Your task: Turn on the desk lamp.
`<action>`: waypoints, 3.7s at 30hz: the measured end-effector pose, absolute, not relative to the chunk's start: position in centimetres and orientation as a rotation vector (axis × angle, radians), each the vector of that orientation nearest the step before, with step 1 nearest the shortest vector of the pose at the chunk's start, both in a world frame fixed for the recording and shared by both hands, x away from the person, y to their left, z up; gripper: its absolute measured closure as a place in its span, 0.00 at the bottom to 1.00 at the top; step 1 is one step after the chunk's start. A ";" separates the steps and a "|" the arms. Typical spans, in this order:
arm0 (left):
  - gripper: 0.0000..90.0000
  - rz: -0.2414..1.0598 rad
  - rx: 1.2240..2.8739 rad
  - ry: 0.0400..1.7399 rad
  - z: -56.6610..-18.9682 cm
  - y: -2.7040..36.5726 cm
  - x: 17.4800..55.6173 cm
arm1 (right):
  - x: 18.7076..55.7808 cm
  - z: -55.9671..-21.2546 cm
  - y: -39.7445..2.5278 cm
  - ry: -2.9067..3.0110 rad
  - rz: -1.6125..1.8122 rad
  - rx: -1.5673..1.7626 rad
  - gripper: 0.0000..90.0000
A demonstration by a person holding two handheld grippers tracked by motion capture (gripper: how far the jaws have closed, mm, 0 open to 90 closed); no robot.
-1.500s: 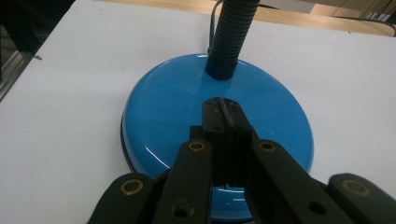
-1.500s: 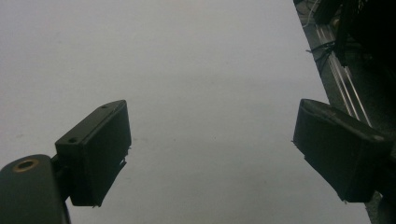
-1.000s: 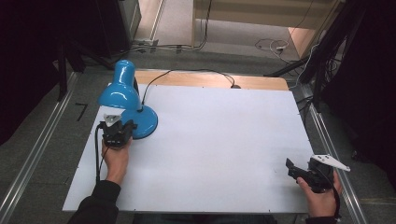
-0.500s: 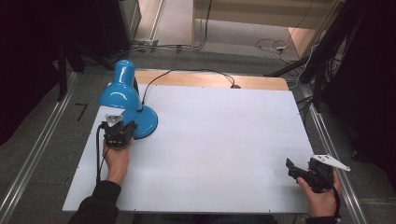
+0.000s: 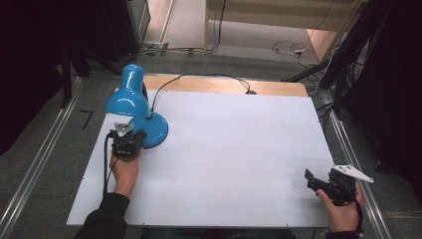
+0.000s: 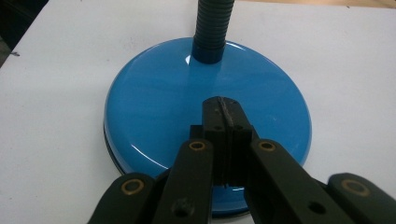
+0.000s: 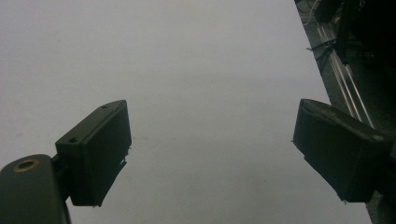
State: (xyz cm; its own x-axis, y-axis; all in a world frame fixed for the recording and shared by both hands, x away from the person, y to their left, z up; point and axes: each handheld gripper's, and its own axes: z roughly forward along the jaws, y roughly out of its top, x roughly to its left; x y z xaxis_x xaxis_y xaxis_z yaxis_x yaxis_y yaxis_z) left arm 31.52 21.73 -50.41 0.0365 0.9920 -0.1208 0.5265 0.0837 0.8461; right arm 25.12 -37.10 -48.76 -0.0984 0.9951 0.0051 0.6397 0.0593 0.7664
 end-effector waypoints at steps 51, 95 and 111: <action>0.71 0.726 1.505 1.594 -49.6 21.8 30.2 | 25.1 -48.7 -37.2 1.795 0.849 1.632 0.11; 0.31 0.699 1.562 1.501 -47.5 20.6 25.7 | 24.8 -48.7 -37.4 1.791 0.847 1.648 0.11; 0.30 0.697 1.567 1.496 -47.4 20.5 24.8 | 24.7 -48.7 -37.4 1.789 0.847 1.645 0.11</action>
State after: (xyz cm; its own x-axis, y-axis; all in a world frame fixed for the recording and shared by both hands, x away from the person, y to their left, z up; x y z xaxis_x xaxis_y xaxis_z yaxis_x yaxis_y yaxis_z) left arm 24.78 20.54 -47.36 0.1330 0.9792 -0.1535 0.5128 0.0645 0.8561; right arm 24.73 -37.39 -48.67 -0.0899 0.9959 0.0133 0.6415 0.0477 0.7656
